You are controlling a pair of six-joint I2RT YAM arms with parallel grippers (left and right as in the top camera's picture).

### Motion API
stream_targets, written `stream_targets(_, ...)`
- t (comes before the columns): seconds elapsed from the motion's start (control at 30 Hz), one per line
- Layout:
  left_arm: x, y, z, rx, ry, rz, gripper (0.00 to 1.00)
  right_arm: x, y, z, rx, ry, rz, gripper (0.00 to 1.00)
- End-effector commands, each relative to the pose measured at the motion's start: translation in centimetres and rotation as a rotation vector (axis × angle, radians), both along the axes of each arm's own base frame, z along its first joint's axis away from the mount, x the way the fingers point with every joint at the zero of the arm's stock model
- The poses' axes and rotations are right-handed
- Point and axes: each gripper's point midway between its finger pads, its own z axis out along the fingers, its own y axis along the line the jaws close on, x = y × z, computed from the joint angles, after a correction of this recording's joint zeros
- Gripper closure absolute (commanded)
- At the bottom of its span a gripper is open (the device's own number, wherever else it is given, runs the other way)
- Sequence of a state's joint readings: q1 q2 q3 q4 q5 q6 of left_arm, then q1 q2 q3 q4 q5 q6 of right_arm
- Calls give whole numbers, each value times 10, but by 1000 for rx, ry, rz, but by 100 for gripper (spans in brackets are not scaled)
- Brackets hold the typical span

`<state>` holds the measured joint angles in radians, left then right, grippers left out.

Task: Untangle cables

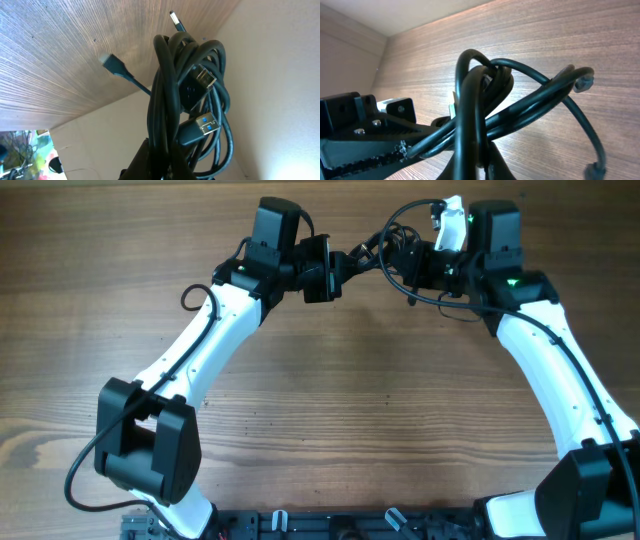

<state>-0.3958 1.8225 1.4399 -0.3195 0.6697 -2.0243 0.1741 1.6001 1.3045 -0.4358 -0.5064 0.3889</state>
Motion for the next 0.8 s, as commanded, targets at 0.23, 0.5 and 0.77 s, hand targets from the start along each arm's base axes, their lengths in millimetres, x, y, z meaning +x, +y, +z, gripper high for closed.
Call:
stream_targets(0.23, 6, 34, -45, 204, 155, 260, 96, -37, -16, -13, -117, 150, -54, 96)
stream_targets(0.5, 10, 63, -62, 358, 141, 364, 96, -81, -10, -3, -137, 211, 98, 96)
stream_targets(0.77, 11, 72, -66, 400, 138, 397, 96, -124, 15, 9, -20, 232, 374, 96)
